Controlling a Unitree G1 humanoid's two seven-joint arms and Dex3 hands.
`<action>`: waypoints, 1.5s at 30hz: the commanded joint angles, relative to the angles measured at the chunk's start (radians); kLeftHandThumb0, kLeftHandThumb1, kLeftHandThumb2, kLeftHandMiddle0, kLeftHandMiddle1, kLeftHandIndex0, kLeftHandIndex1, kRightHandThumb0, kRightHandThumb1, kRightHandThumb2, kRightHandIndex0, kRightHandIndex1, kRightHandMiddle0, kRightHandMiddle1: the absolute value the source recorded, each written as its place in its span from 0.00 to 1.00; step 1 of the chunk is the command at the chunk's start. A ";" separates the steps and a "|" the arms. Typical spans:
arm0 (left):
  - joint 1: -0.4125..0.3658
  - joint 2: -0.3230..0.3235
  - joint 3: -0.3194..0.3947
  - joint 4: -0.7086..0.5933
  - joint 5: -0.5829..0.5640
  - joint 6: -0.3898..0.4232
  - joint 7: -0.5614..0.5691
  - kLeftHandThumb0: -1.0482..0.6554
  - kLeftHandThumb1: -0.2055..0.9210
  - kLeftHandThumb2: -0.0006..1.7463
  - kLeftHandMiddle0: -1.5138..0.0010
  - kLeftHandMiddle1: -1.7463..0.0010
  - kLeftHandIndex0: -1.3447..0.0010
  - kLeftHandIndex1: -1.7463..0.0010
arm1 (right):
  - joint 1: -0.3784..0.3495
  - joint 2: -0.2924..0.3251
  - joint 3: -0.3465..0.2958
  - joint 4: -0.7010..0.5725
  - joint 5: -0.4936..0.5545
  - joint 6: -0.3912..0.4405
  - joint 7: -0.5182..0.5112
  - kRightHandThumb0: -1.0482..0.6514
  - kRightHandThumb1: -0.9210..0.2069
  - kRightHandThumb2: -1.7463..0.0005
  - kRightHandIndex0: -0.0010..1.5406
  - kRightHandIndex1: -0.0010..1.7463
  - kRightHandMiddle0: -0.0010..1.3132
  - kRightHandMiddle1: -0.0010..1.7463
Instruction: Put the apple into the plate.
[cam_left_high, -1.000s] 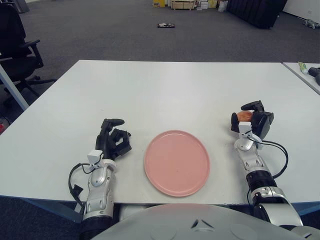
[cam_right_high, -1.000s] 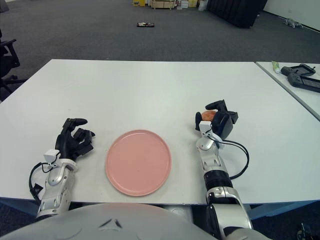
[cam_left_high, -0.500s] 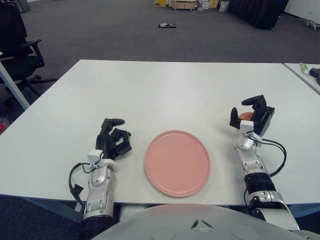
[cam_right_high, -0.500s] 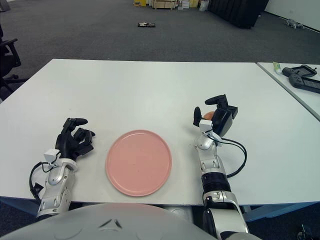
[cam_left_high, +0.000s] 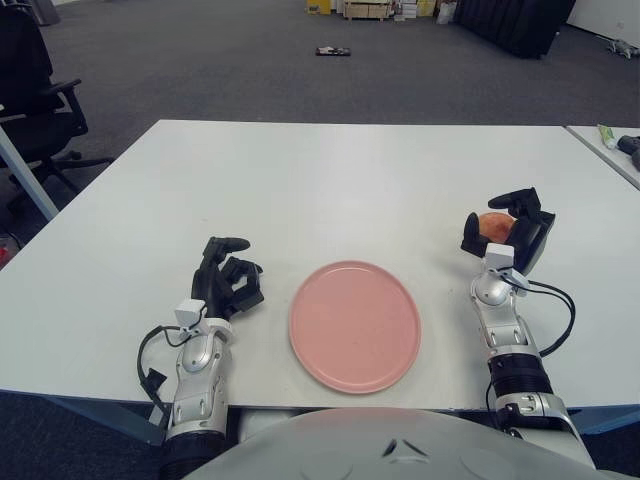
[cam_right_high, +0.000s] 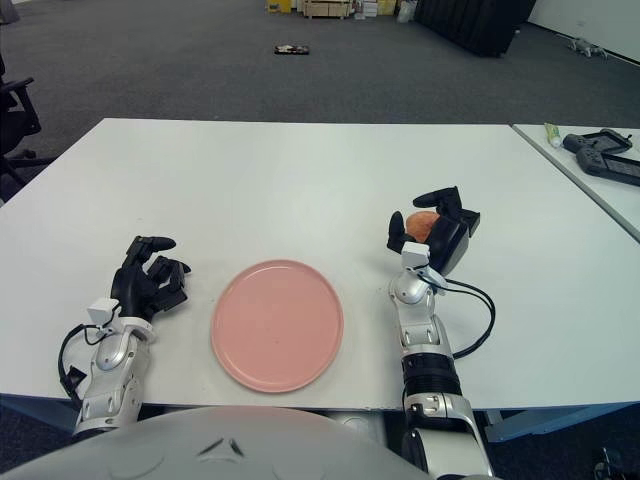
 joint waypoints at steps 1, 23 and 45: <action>0.003 0.001 -0.002 0.007 0.007 0.002 0.002 0.61 0.45 0.78 0.60 0.00 0.71 0.00 | 0.003 0.002 -0.008 -0.029 -0.008 -0.002 0.016 0.61 0.76 0.08 0.54 0.97 0.44 1.00; -0.003 -0.003 -0.004 0.006 0.011 0.012 0.011 0.61 0.51 0.73 0.63 0.00 0.74 0.00 | 0.076 -0.245 0.137 -0.350 -0.427 0.641 0.589 0.08 0.30 0.69 0.01 0.03 0.01 0.04; -0.007 -0.014 -0.003 0.009 0.014 0.014 0.024 0.61 0.47 0.76 0.60 0.00 0.71 0.00 | -0.124 -0.290 0.228 -0.120 -0.500 0.830 0.707 0.12 0.42 0.73 0.00 0.00 0.00 0.00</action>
